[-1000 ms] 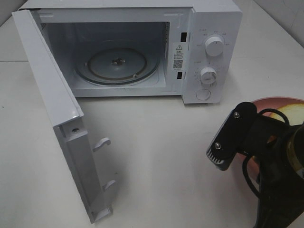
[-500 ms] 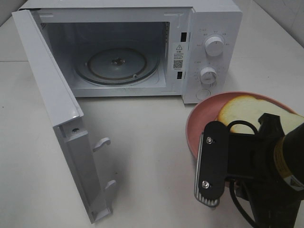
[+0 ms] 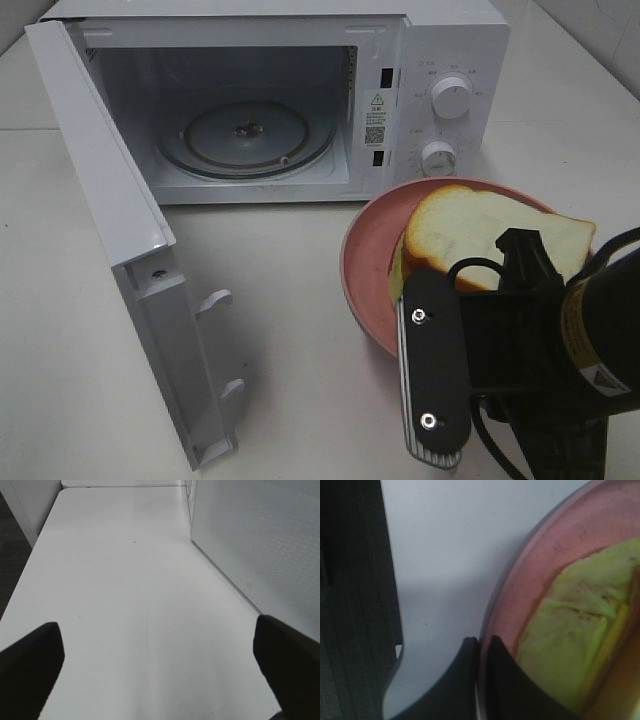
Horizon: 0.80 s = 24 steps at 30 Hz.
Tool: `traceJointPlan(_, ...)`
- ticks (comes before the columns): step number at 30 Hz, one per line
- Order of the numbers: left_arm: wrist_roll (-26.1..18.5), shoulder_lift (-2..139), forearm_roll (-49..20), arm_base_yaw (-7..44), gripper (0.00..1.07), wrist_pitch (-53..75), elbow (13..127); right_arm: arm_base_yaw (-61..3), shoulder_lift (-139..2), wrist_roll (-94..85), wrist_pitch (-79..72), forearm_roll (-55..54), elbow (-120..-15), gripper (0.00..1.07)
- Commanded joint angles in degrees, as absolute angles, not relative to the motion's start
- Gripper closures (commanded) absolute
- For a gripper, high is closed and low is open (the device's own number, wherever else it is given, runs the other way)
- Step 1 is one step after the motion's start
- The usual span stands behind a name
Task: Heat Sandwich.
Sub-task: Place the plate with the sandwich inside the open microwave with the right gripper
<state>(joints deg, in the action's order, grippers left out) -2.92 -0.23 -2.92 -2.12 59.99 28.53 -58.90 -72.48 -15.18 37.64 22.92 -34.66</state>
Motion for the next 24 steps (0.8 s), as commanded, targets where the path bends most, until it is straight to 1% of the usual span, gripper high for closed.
traceJointPlan(1,-2.7,-1.9,-2.9,-1.9,0.09,59.4,28.3,-58.8,-71.8,-21.9,36.4,24.1,-34.3,1.07)
traceJointPlan(5,-2.7,-1.9,-2.9,-1.9,0.09,59.4,28.3,-58.8,-71.8,-27.8,35.0,24.1,-34.3,1.07)
traceJointPlan(9,-2.7,-1.9,-2.9,-1.9,0.09,59.4,28.3,-56.6,-72.0,-33.1,33.3,20.9,-34.3,1.07)
traceJointPlan(12,-2.7,-1.9,-2.9,-1.9,0.09,59.4,28.3,-52.6,-72.0,-43.4,32.9,16.6,-34.3,1.07)
traceJointPlan(14,-2.7,-1.9,-2.9,-1.9,0.09,59.4,28.3,-51.9,-72.0,-45.8,32.9,15.8,-34.3,1.07)
traceJointPlan(15,-2.7,-1.9,-2.9,-1.9,0.09,59.4,28.3,-50.0,-72.0,-51.7,32.9,13.8,-34.3,1.07)
traceJointPlan(17,-2.7,-1.9,-2.9,-1.9,0.09,59.4,28.3,-48.2,-72.0,-58.6,32.9,10.8,-34.4,1.07)
traceJointPlan(18,-2.7,-1.9,-2.9,-1.9,0.09,59.4,28.3,-46.6,-72.0,-66.1,33.0,7.3,-34.5,1.07)
traceJointPlan(19,-2.7,-1.9,-2.9,-1.9,0.09,59.4,28.3,-46.6,-72.0,-66.1,33.0,7.3,-34.5,1.07)
traceJointPlan(22,-2.7,-1.9,-2.9,-1.9,0.09,59.4,28.3,-44.3,-72.0,-75.1,33.3,2.9,-35.3,1.07)
traceJointPlan(23,-2.7,-1.9,-2.9,-1.9,0.09,59.4,28.3,-44.3,-72.0,-75.1,33.3,2.9,-35.3,1.07)
traceJointPlan(24,-2.7,-1.9,-2.9,-1.9,0.09,59.4,28.3,-42.8,-72.0,-79.1,33.5,0.9,-36.0,1.07)
